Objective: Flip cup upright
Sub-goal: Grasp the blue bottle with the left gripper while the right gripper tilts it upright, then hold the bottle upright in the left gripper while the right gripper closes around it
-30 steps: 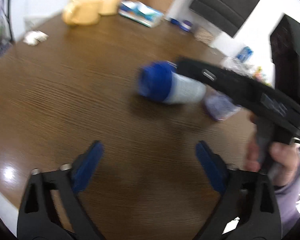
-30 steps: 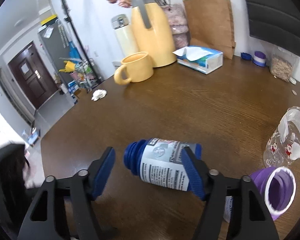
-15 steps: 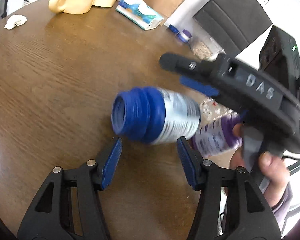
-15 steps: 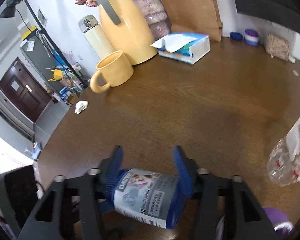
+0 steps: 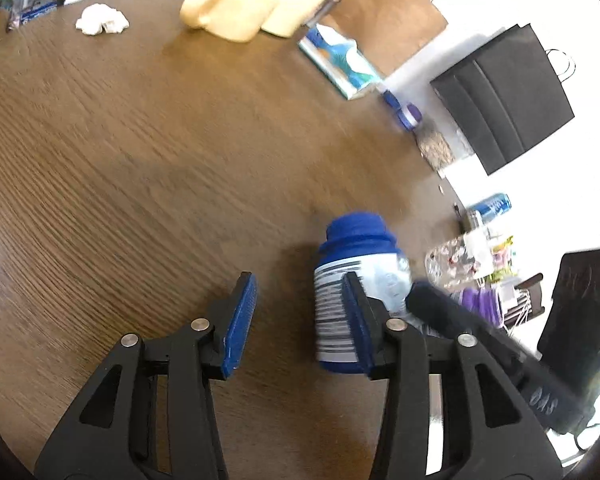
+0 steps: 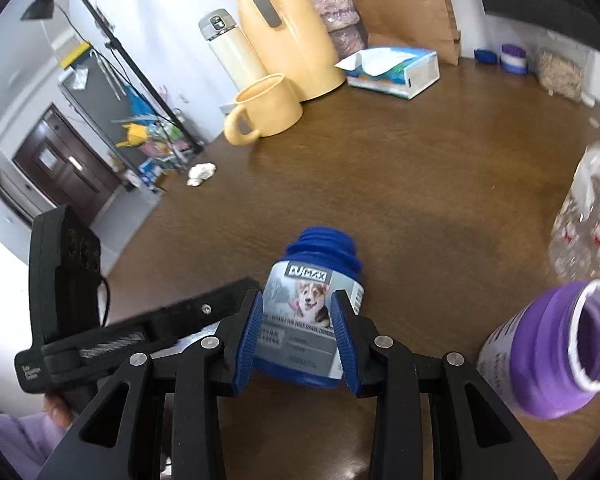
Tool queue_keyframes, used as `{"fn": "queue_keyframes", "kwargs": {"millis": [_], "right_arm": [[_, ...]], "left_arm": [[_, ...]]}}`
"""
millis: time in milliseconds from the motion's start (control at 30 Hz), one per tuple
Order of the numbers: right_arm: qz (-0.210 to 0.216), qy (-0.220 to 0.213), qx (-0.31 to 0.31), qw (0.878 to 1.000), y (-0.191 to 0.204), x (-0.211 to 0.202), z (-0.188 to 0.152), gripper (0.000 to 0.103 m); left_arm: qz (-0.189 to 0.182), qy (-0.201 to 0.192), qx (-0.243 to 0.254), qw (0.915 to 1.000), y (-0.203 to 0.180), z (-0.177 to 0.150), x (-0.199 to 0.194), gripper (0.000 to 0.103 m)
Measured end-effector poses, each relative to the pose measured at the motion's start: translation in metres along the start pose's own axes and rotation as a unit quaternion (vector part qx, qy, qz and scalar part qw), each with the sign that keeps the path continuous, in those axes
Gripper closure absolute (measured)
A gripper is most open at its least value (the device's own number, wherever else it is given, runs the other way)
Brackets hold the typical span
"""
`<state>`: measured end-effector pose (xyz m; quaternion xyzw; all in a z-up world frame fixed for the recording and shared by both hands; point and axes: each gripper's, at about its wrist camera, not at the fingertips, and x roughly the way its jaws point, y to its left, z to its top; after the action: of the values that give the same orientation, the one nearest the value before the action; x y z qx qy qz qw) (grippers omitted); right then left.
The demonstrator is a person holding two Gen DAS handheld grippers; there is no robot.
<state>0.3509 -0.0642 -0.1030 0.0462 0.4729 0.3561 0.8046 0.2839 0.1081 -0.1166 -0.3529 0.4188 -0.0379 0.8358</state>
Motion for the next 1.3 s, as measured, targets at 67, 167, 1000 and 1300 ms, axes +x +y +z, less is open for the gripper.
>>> {"fn": "queue_keyframes", "kwargs": {"millis": [67,167,1000,1300], "right_arm": [[-0.004,-0.003,0.005,1.0,-0.003,-0.003,0.0,0.063],[-0.009,-0.017,0.024,1.0,-0.015,-0.014,0.003,0.063],[0.051,-0.033,0.006,0.998,-0.034,-0.038,0.11,0.029],[0.129,-0.012,0.039,0.991,-0.064,0.002,0.148,0.029]], "left_arm": [[-0.015,-0.003,0.02,0.9997,-0.008,0.0,-0.005,0.036],[0.002,-0.001,0.077,0.997,-0.023,-0.004,-0.002,0.031],[0.058,-0.106,0.337,0.9336,-0.128,0.03,0.029,0.044],[-0.029,-0.154,0.357,0.9211,-0.144,0.061,0.046,0.044]]}}
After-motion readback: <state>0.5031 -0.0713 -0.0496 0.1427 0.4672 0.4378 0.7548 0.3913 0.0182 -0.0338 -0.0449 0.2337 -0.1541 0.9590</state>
